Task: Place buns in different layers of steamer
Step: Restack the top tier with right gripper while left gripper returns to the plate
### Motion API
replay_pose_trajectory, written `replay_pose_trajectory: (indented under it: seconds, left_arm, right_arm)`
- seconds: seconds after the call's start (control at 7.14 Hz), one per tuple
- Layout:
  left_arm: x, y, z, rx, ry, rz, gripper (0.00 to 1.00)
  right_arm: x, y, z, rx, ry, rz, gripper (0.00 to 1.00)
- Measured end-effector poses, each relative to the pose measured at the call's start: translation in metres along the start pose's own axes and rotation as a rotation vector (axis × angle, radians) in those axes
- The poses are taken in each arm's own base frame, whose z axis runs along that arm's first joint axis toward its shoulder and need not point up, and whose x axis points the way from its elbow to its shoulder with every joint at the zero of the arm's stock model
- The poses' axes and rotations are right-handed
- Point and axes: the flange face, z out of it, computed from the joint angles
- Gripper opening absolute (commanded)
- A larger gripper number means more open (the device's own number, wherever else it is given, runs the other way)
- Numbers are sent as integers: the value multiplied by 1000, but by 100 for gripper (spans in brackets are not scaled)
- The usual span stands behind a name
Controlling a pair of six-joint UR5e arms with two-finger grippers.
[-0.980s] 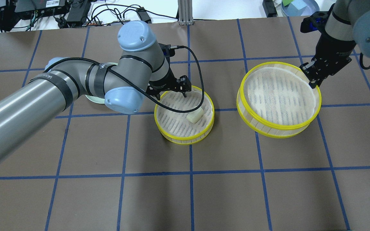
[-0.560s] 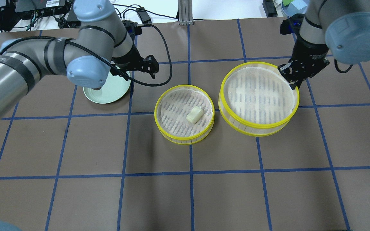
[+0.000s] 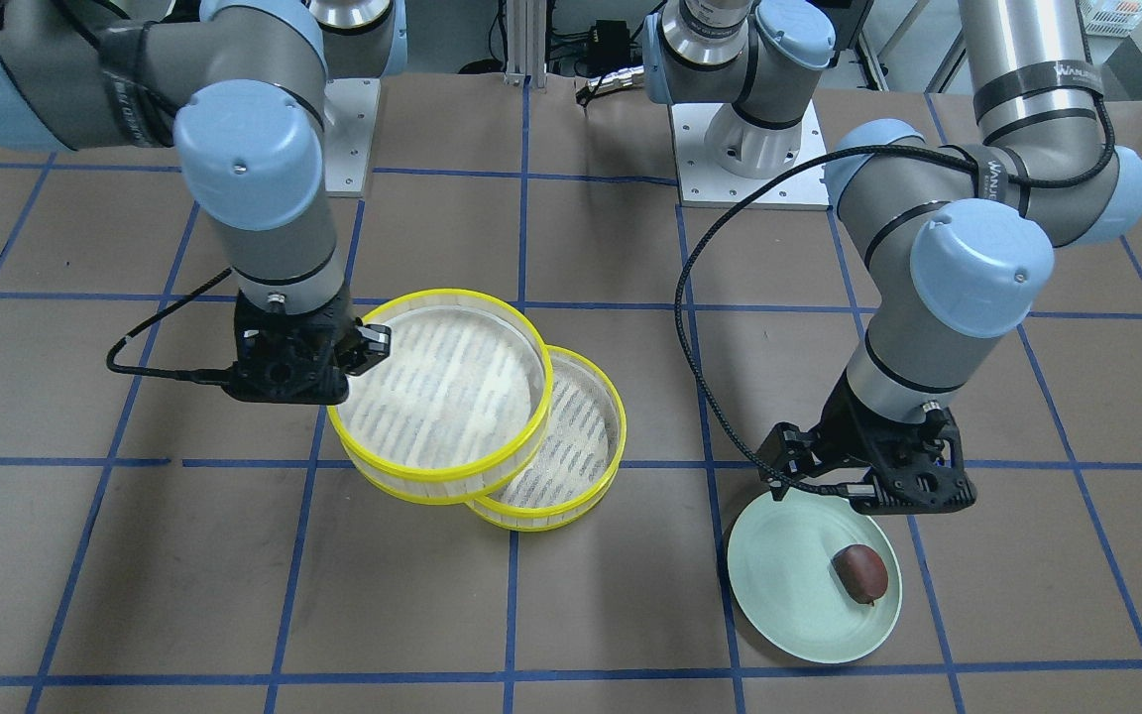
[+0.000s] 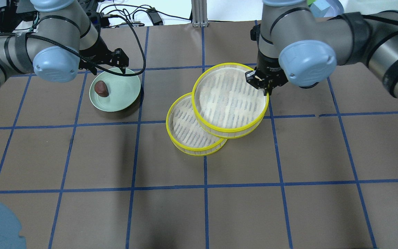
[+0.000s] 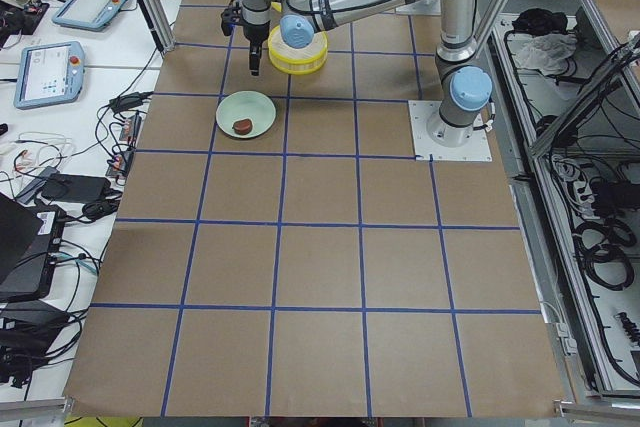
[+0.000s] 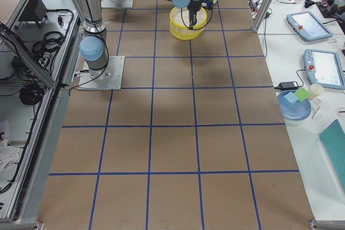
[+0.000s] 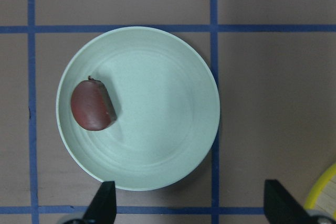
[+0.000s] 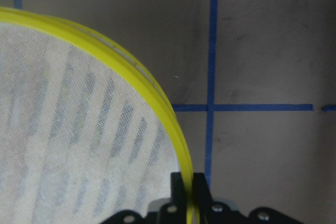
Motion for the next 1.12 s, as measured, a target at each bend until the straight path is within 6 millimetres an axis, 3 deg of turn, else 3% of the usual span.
replay_pose_trajectory:
  seconds: [0.42, 0.84, 1.12]
  left_arm:
    - [-26, -9, 22, 19, -71, -56, 100]
    - [-58, -16, 41, 25, -88, -156, 100]
    - [-66, -15, 52, 15, -91, -200, 100]
  right_arm:
    - [-58, 2, 21, 12, 0, 68, 0]
    - [-71, 3, 42, -25, 12, 65, 0]
    - [-74, 3, 53, -51, 16, 57, 0]
